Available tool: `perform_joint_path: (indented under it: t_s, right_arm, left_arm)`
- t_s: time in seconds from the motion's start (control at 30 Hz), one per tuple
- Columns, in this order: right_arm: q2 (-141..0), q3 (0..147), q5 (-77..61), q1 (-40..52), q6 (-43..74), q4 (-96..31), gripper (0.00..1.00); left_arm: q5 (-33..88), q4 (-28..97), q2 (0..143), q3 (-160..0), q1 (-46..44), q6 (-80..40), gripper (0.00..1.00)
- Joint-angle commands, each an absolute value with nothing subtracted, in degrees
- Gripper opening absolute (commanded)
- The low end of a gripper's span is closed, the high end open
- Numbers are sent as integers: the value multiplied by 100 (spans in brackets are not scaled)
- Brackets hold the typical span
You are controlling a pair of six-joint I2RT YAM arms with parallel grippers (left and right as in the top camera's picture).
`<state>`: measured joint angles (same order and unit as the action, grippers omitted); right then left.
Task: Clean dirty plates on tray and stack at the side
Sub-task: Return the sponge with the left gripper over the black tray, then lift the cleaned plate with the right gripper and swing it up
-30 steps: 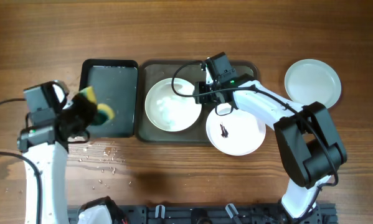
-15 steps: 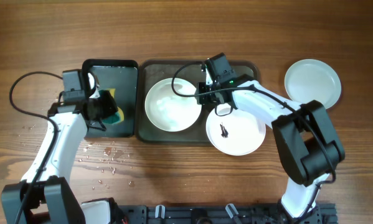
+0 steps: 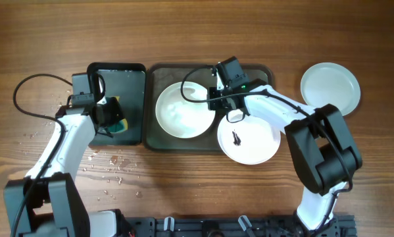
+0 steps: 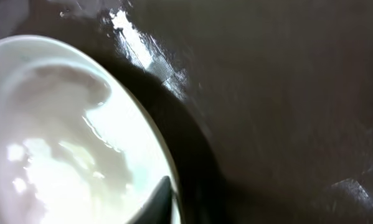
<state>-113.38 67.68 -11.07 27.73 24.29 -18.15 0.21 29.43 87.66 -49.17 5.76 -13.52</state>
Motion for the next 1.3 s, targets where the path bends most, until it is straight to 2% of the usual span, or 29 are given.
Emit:
perform_joint_path:
  t_s: [0.0,0.47,0.8,1.1,1.27]
  right_arm:
    - [-11485,6709,-1031,2779,2401,-1791,4]
    - [-10558,6954,-456,2775,2403,-2158,4]
    - [-10499,8228,202,2775,2397,-3385,4]
    - [-10516,8720,438,2867,2397,-3079,4]
    - [-10584,8720,950,3247,2399,-2685,5]
  left_arm:
    - [-73,2888,8794,-5037,556,-1219,4]
    - [-71,2954,8788,-5037,556,-1415,4]
    - [-73,2950,8788,-5037,556,-1415,5]
    - [-78,2915,8761,-5037,556,-1361,4]
    - [-123,2943,8545,-5037,563,-1264,4]
